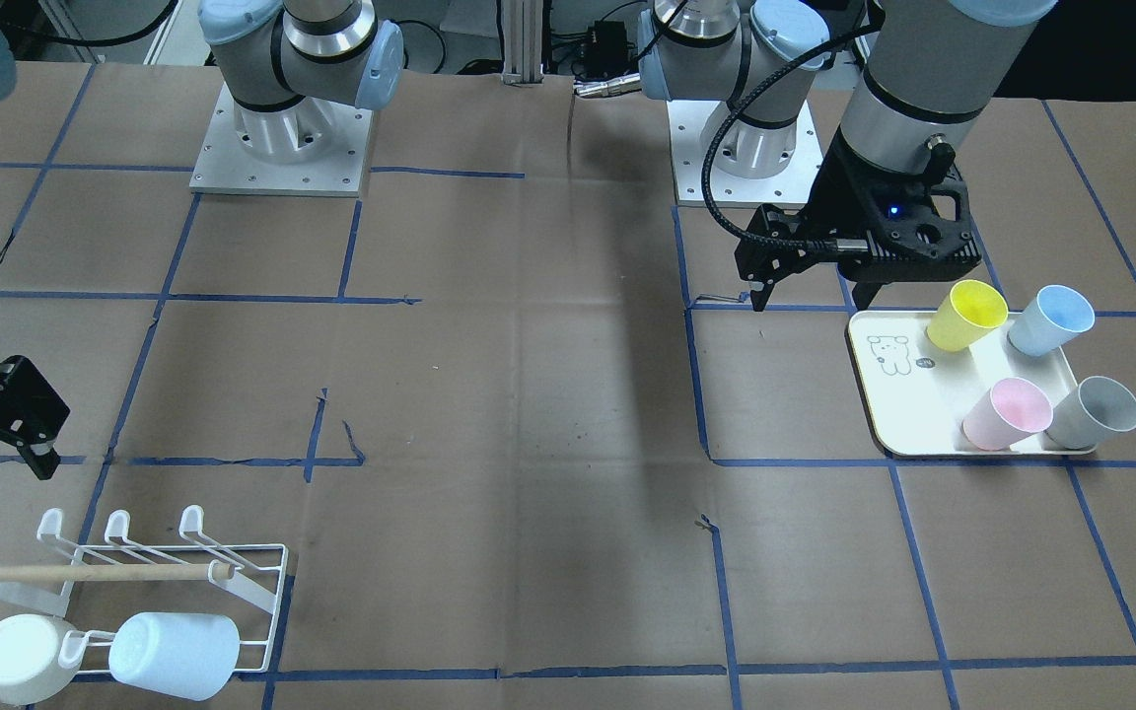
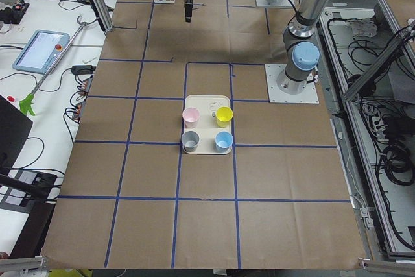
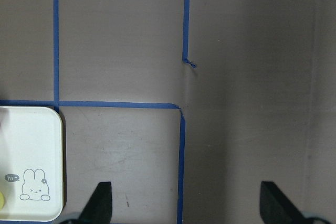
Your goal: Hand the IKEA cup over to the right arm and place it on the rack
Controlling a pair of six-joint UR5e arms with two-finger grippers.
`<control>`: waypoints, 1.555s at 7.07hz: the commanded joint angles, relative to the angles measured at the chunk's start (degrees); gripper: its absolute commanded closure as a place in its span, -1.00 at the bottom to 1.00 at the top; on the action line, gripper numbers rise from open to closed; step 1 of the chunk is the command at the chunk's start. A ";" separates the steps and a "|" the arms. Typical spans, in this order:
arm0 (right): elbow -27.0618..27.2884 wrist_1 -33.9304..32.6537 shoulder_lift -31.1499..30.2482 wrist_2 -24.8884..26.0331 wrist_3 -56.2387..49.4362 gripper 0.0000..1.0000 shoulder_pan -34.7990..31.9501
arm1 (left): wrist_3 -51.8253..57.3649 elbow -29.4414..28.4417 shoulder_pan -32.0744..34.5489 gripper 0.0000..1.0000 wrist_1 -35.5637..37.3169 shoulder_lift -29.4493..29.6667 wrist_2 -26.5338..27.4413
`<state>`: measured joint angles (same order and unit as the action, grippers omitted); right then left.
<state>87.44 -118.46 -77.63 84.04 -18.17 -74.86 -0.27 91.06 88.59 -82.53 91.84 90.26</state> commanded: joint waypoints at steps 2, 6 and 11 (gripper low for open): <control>-4.65 24.22 -7.95 7.72 23.64 -1.00 -16.32 | 0.00 0.00 0.00 -0.99 -0.09 -0.09 0.00; -3.07 24.59 -8.86 6.76 20.38 -1.00 -19.80 | 0.00 0.00 0.00 -0.99 -0.09 -0.09 0.00; 6.25 24.42 -16.33 7.19 20.28 -1.00 -19.27 | 0.00 0.09 0.00 -0.99 -0.09 -0.17 0.00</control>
<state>92.27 -93.96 -93.34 90.93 2.14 -94.24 -0.26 91.13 88.59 -82.62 91.67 90.27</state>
